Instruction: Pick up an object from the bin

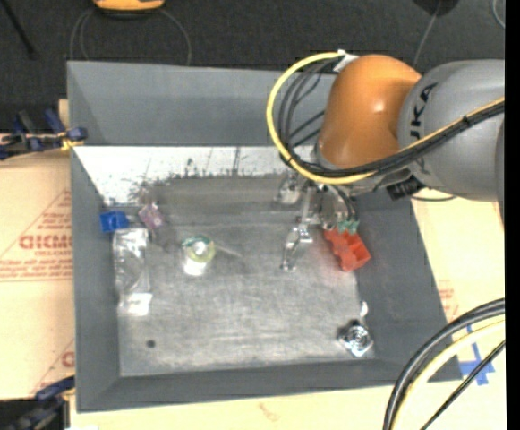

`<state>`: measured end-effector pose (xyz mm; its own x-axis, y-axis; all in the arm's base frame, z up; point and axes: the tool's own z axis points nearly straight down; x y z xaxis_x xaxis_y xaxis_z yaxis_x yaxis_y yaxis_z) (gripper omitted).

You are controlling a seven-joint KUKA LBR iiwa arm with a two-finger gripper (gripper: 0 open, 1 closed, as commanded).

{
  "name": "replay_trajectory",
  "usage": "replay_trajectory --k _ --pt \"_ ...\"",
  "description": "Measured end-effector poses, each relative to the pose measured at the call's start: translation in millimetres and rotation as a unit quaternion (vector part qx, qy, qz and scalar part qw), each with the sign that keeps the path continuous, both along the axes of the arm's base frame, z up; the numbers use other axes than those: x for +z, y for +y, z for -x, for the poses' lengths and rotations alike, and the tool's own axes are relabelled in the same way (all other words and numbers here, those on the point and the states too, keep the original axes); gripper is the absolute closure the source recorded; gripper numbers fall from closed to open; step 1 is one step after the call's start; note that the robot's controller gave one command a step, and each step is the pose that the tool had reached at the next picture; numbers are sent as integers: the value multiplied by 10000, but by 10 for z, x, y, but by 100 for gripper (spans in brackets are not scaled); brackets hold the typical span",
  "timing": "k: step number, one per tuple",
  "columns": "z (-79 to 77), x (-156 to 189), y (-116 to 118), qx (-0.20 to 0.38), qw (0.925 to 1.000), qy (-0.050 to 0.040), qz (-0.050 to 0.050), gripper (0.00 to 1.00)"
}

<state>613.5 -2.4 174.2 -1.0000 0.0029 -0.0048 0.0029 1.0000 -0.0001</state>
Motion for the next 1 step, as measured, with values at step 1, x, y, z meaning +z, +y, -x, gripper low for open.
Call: replay_trajectory --k 1 --pt "-106 -1021 1173 25 10000 -21 -12 0"
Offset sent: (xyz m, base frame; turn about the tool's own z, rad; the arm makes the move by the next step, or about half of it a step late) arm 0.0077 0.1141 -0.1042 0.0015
